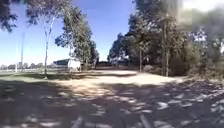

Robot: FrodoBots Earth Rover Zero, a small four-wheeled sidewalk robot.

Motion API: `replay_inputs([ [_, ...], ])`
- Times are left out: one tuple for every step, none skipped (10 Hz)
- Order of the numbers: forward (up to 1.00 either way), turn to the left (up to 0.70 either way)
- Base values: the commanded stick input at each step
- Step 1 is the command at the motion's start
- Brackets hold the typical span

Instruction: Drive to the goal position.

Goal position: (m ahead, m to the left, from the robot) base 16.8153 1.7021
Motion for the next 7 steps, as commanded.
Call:
replay_inputs([
  [1.00,0.00],
  [1.00,0.00],
  [1.00,0.00],
  [1.00,0.00],
  [1.00,0.00],
  [1.00,0.00],
  [1.00,0.00],
])
